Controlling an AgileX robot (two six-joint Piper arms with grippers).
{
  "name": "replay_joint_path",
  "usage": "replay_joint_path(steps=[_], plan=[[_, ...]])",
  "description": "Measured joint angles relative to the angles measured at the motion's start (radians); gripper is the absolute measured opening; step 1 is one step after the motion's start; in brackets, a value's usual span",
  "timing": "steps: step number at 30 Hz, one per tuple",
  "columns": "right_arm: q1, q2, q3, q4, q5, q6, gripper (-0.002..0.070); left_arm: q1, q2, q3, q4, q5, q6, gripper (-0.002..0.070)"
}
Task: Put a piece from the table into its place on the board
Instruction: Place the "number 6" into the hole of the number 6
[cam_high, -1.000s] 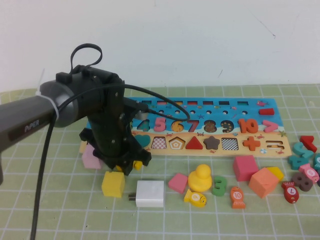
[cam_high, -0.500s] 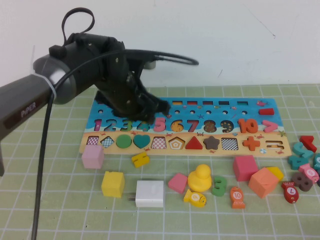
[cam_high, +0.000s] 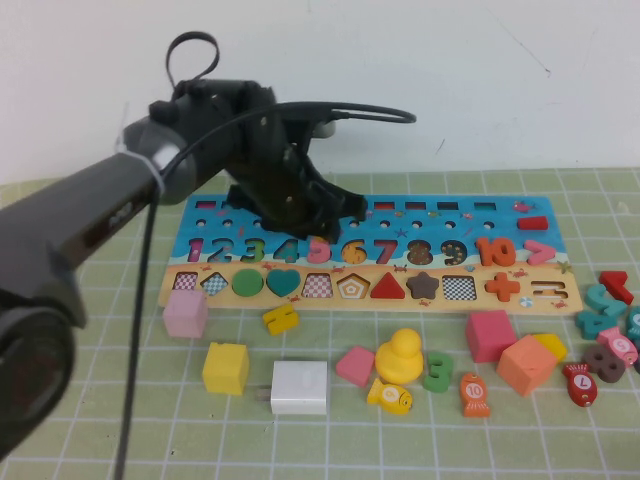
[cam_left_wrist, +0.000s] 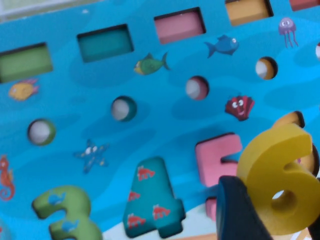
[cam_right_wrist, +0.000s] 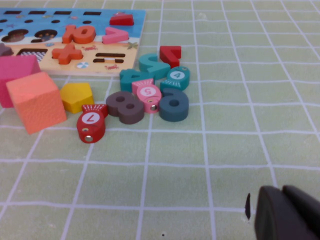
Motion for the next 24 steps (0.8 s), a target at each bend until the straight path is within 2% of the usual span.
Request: replay_joint_path(steps=[10, 15, 24], plan=[[0.0, 0.0, 0.0, 0.0, 0.0, 0.0, -0.0003, -0.099, 0.154, -0.3, 0.127, 0.207, -0.004, 0.0261], [0.0, 0.0, 0.0, 0.0, 0.0, 0.0, -0.0003, -0.104, 0.201, -0.346, 0.151, 0.264, -0.008, 0.0261], [0.0, 0.0, 0.0, 0.0, 0.0, 0.0, -0.0003, -0.104, 0.212, -0.352, 0.166, 0.266, -0.01, 0.0261]])
